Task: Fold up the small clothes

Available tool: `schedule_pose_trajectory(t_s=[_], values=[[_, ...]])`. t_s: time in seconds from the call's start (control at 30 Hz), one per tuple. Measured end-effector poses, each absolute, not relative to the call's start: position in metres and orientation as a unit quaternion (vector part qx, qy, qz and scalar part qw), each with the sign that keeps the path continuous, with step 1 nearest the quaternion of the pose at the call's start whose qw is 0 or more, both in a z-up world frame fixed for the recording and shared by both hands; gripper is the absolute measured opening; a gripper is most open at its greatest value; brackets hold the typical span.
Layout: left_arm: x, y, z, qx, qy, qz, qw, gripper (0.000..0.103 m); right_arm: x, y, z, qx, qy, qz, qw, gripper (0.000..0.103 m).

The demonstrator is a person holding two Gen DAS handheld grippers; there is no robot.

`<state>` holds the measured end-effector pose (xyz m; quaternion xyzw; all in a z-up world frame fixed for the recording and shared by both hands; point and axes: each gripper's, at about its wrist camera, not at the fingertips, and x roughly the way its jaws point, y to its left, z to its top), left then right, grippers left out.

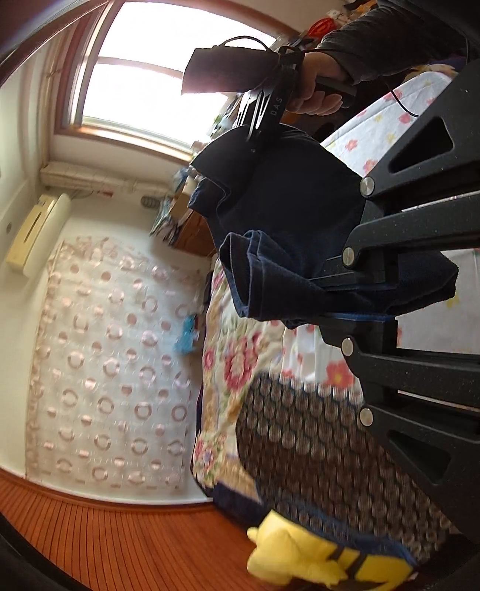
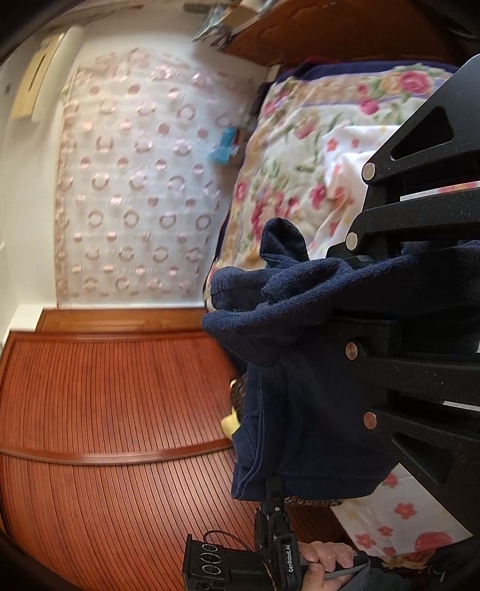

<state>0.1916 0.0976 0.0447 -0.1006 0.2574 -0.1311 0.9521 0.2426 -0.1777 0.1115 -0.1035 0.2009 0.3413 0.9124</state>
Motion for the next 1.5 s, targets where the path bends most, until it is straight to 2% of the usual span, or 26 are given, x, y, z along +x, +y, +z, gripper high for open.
schedule_pose_trajectory(t_s=[0.27,0.53,0.63,0.67,0.73,0.77,0.87,0.93,1.07,1.17,1.23,1.27,1.3,1.43,1.5], values=[[0.166,0.172,0.017,-0.152,0.232,-0.035,0.960,0.009,0.300,-0.084,0.124,-0.158,0.176,0.411,0.881,0.016],[0.154,0.219,-0.048,-0.204,0.269,0.056,0.939,0.009,0.358,0.021,0.107,-0.220,0.189,0.477,0.830,0.016],[0.162,0.228,-0.074,-0.209,0.302,0.071,0.927,0.009,0.394,0.053,0.084,-0.214,0.221,0.462,0.832,0.026],[0.162,0.228,-0.079,-0.207,0.307,0.076,0.926,0.009,0.407,0.058,0.078,-0.204,0.234,0.446,0.839,0.034],[0.160,0.228,-0.084,-0.201,0.312,0.084,0.925,0.009,0.431,0.055,0.074,-0.178,0.252,0.408,0.859,0.036],[0.162,0.227,-0.086,-0.200,0.317,0.088,0.923,0.009,0.439,0.051,0.075,-0.169,0.250,0.392,0.869,0.042],[0.154,0.231,-0.086,-0.202,0.319,0.085,0.922,0.009,0.452,0.038,0.080,-0.154,0.235,0.365,0.888,0.043],[0.152,0.229,-0.083,-0.189,0.316,0.094,0.925,0.016,0.454,0.029,0.081,-0.147,0.238,0.372,0.885,0.043],[0.135,0.231,-0.067,-0.159,0.301,0.099,0.935,0.040,0.440,0.007,0.081,-0.139,0.227,0.384,0.884,0.043],[0.127,0.222,-0.053,-0.124,0.289,0.104,0.943,0.041,0.415,-0.014,0.075,-0.130,0.225,0.383,0.886,0.043],[0.121,0.211,-0.044,-0.104,0.282,0.097,0.949,0.062,0.391,-0.026,0.065,-0.127,0.224,0.379,0.889,0.043],[0.118,0.205,-0.040,-0.097,0.275,0.089,0.952,0.077,0.380,-0.029,0.059,-0.124,0.227,0.375,0.890,0.043],[0.115,0.199,-0.036,-0.091,0.272,0.083,0.955,0.080,0.370,-0.040,0.055,-0.122,0.230,0.371,0.891,0.043],[0.105,0.173,-0.026,-0.073,0.261,0.062,0.960,0.080,0.327,-0.070,0.052,-0.104,0.229,0.349,0.903,0.043],[0.102,0.160,-0.022,-0.070,0.258,0.051,0.962,0.080,0.304,-0.084,0.052,-0.089,0.226,0.339,0.909,0.046]])
